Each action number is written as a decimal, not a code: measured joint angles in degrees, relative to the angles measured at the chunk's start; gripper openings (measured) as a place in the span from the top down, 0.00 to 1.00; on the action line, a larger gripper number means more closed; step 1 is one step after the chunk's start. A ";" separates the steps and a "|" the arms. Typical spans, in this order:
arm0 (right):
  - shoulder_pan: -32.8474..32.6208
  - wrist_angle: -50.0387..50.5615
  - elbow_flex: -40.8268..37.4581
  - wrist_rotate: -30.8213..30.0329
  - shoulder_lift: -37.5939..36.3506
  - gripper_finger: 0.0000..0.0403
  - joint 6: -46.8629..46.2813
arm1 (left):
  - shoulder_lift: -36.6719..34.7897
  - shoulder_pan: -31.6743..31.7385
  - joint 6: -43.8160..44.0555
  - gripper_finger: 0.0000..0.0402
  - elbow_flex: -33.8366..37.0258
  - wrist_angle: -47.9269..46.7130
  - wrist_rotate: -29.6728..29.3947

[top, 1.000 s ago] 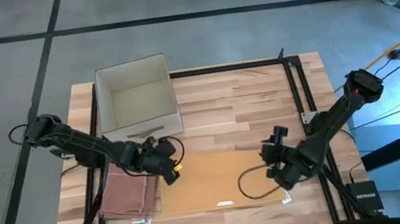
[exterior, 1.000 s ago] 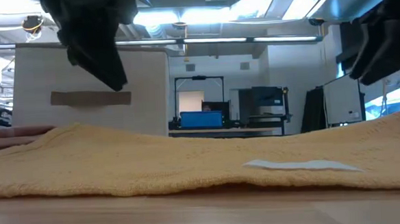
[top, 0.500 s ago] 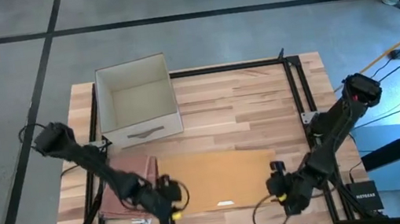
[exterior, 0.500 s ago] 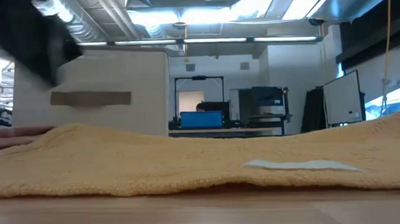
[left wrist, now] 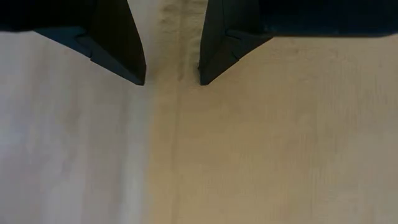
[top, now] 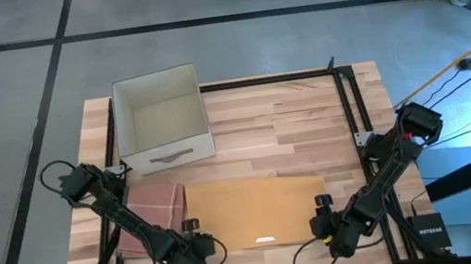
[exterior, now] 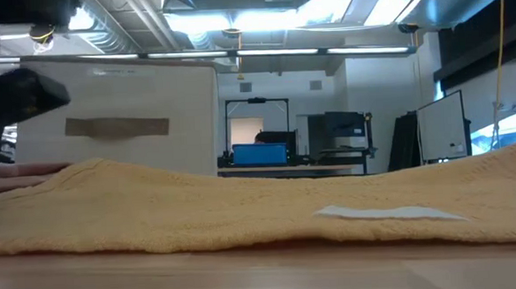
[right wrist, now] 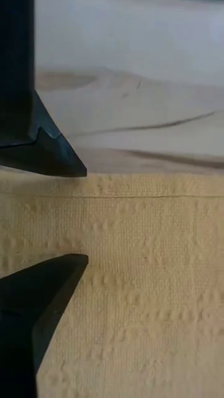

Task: Fold towel
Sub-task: Fold the yellow towel

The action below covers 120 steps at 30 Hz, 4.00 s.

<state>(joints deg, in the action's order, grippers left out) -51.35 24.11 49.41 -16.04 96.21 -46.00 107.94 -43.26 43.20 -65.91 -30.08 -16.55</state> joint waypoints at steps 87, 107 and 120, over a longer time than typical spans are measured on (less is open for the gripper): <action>23.75 32.00 -1.90 -18.74 -18.25 0.97 1.29 | -12.29 27.71 -8.11 0.99 -6.41 -39.33 -30.92; 17.45 14.72 -1.95 8.00 -18.12 0.96 4.48 | -12.05 12.30 4.36 0.98 -3.72 -28.44 2.46; 17.46 9.76 -1.95 11.87 -11.92 0.96 4.40 | -12.00 10.57 5.65 0.98 2.83 -18.83 6.06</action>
<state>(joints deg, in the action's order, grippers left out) -33.89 33.87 47.46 -4.17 84.28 -41.60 95.94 -32.70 48.86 -63.07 -48.91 -10.49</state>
